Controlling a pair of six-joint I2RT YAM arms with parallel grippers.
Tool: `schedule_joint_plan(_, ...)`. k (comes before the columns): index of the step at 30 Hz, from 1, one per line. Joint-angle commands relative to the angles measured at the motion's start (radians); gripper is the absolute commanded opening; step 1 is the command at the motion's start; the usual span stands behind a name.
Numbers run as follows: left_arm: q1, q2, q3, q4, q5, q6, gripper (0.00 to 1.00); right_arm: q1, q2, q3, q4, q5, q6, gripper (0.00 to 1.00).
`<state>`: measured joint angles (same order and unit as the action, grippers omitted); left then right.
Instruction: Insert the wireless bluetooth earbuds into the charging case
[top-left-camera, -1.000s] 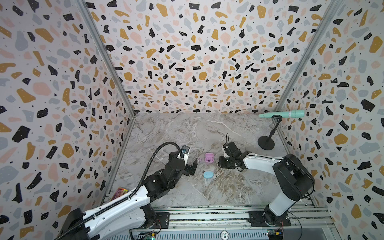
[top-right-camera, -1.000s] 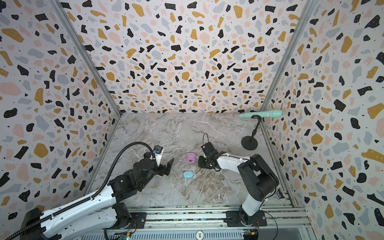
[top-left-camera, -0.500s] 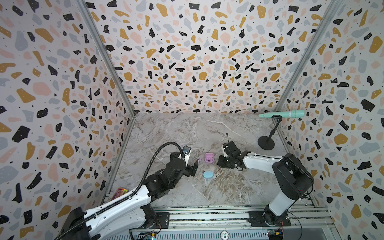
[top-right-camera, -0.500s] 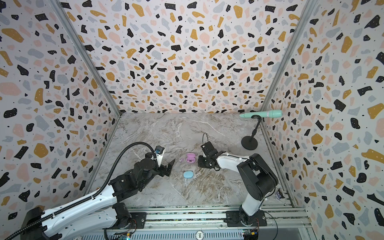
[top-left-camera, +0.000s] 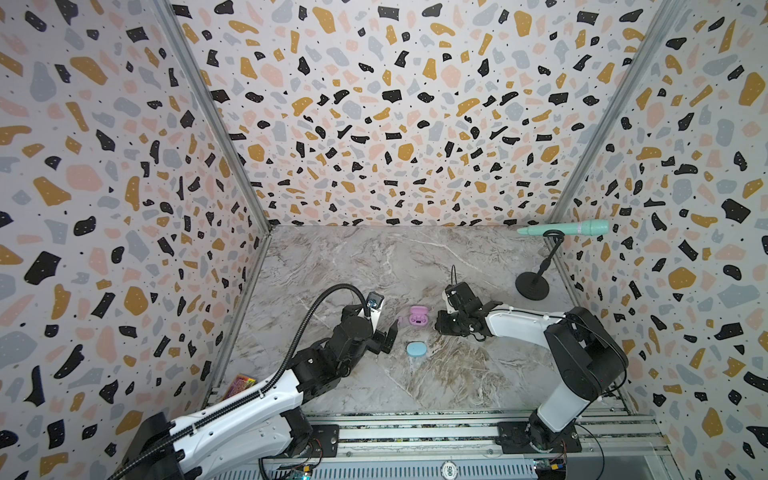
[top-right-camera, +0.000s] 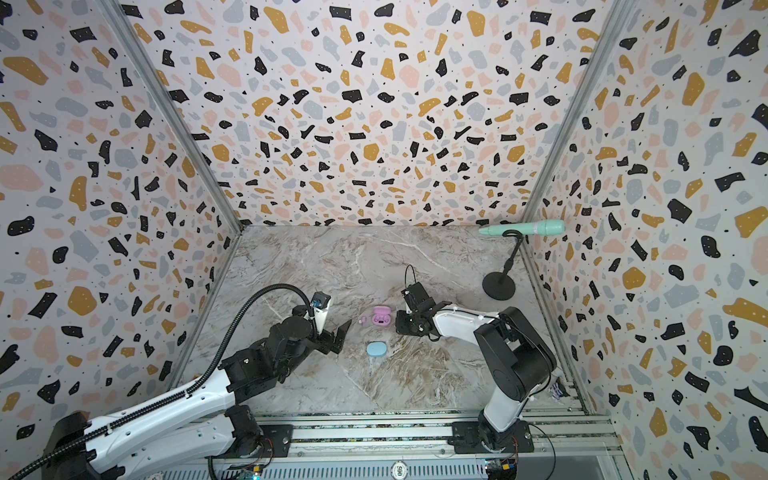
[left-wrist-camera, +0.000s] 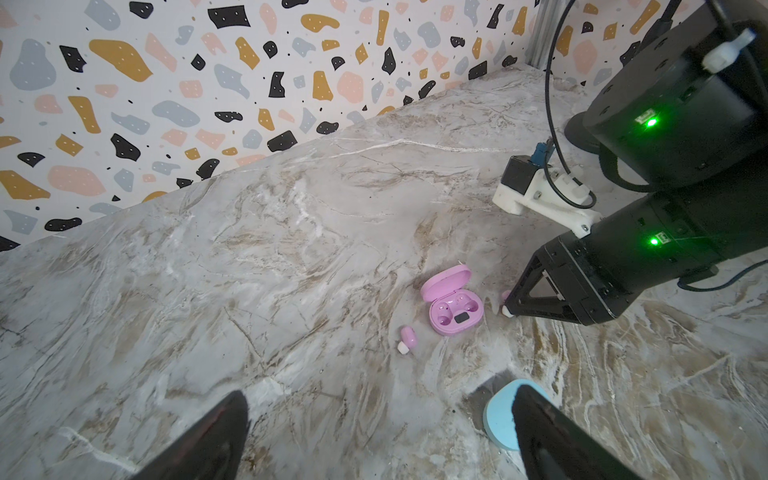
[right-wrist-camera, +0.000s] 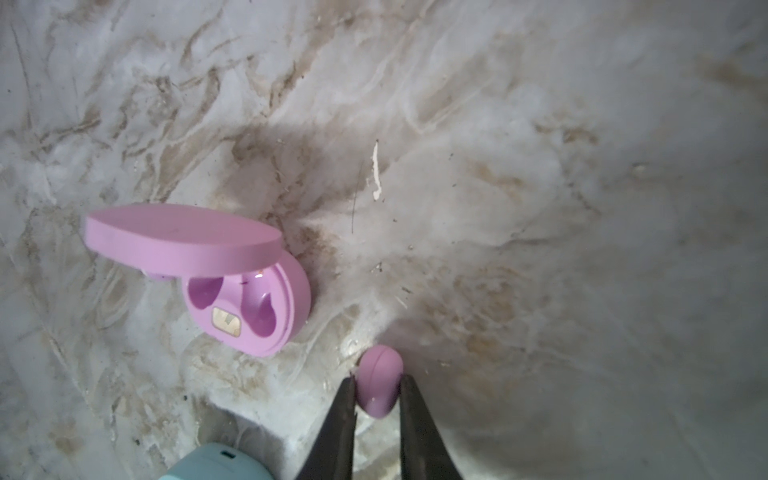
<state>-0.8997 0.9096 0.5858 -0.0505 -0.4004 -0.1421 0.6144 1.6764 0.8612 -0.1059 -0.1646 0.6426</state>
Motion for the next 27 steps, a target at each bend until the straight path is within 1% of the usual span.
schedule_joint_plan(1, -0.003, -0.003, 0.022, 0.023, 0.003, 0.009, 1.0, -0.003, -0.023, 0.041, -0.037, 0.006, -0.017, 0.2)
schedule_joint_plan(8, -0.004, -0.007, 0.023, 0.023, 0.004, 0.01, 1.0, -0.002, -0.039, 0.054, -0.064, 0.034, -0.034, 0.17)
schedule_joint_plan(16, -0.003, -0.017, 0.02, 0.024, -0.003, 0.009, 1.0, 0.02, -0.057, 0.067, -0.103, 0.098, -0.067, 0.17)
schedule_joint_plan(24, -0.003, -0.015, 0.02, 0.021, 0.0, 0.009, 1.0, 0.022, -0.06, 0.058, -0.11, 0.072, -0.07, 0.17)
schedule_joint_plan(27, -0.003, -0.015, 0.021, 0.021, 0.002, 0.009, 1.0, 0.022, -0.051, 0.068, -0.119, 0.055, -0.088, 0.17)
